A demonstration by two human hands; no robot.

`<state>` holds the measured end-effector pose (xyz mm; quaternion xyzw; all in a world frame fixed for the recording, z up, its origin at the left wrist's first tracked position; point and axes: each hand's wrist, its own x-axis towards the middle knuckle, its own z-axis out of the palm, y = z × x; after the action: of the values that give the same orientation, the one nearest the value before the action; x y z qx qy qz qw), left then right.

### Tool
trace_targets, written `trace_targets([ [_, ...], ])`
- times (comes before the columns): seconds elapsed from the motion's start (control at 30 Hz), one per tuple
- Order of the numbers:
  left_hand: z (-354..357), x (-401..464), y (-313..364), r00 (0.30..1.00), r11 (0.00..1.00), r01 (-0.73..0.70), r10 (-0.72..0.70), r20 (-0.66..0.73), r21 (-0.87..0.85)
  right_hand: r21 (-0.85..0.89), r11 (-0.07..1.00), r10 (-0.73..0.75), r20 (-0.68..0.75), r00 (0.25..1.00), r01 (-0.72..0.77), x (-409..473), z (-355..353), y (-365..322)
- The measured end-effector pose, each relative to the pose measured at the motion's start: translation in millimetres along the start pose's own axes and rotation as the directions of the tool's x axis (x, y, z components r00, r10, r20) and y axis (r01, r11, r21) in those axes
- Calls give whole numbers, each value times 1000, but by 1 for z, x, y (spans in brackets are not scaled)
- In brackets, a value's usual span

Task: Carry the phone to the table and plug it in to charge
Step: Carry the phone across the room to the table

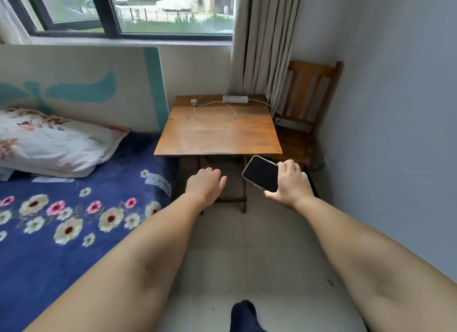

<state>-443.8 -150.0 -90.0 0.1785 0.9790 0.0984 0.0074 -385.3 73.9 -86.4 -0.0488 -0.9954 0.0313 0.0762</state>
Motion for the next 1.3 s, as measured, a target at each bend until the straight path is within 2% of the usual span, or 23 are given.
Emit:
trace_targets([
  [0.27,1,165,-30,996,995,62,-67,-59,-74,-5,998,-65,3,998,65,192,13,16],
  [0.47,9,274,-75,991,988,133,-133,2,-82,6,996,-87,36,996,87,309,50,6],
  [0.6,13,361,-107,992,993,120,-119,27,-18,51,999,3,23,1000,-4,386,78,-2],
  [0.83,2,504,-144,998,998,44,-42,56,-34,81,986,142,51,989,-146,513,98,2],
  [1.0,25,575,-149,992,998,10,-2,127,-58,71,968,231,112,967,-239,574,126,26],
  [1.3,90,691,-147,976,992,92,-72,205,-91,123,935,295,250,922,-333,685,194,73],
])
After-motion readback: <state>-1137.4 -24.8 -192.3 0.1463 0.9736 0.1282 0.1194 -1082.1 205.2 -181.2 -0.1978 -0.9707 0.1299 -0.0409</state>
